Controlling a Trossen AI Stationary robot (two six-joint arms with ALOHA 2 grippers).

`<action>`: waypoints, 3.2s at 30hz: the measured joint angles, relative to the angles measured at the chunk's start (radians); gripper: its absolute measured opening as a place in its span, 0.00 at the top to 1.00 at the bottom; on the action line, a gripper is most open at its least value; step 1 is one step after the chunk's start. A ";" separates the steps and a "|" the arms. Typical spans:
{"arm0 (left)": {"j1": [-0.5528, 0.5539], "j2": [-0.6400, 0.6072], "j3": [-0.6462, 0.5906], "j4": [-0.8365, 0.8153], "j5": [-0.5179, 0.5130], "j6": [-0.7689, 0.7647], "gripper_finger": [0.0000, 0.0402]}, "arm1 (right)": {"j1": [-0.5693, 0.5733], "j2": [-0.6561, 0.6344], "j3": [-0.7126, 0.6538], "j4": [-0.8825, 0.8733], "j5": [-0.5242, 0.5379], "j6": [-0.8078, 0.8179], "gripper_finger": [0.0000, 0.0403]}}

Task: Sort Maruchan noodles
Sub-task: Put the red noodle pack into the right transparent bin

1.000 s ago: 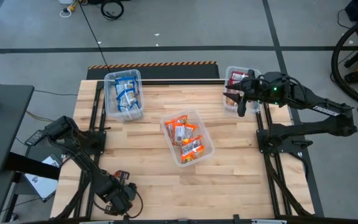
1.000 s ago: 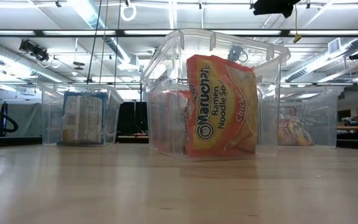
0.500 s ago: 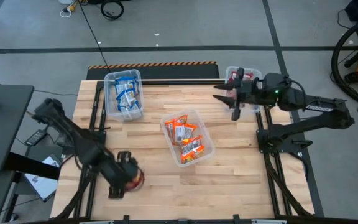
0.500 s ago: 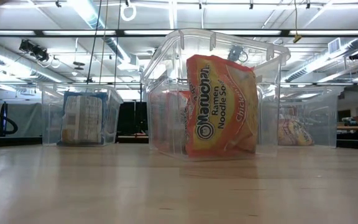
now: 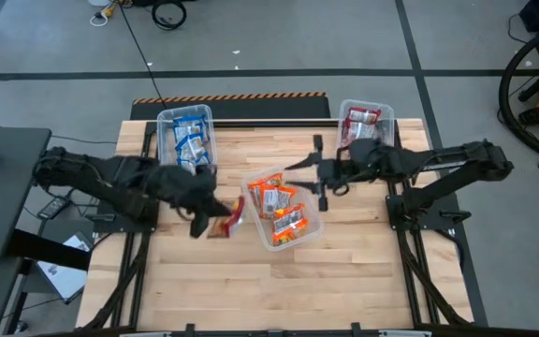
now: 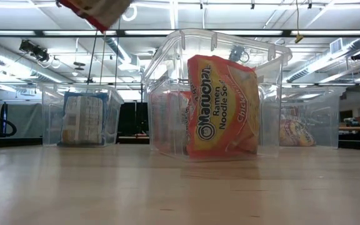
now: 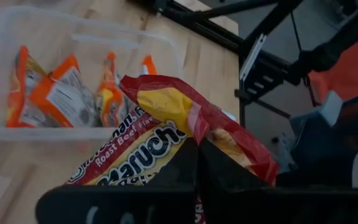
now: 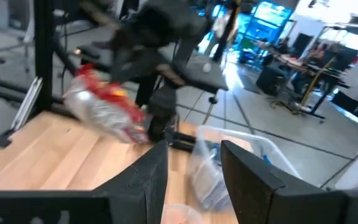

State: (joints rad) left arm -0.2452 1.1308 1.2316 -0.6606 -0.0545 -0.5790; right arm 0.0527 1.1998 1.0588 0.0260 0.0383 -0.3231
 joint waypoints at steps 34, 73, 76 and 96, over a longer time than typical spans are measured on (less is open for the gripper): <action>0.227 0.327 -0.002 0.411 0.277 0.196 0.98 | 0.144 0.143 0.000 -0.158 0.130 -0.211 0.42; 0.309 0.015 0.001 0.340 0.259 0.297 0.50 | -0.014 -0.043 0.000 -0.375 0.056 0.505 0.98; 0.309 -0.076 0.001 0.341 0.205 0.279 0.51 | -0.124 -0.150 0.000 -0.556 0.107 0.564 0.97; 0.195 -0.116 -0.001 0.580 0.118 0.276 0.52 | -0.837 -0.261 -0.088 -1.028 0.015 0.473 0.98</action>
State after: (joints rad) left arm -0.0500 1.0151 1.2303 -0.0805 0.0631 -0.3031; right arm -0.7840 0.9390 0.9706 -1.0021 0.0529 0.1498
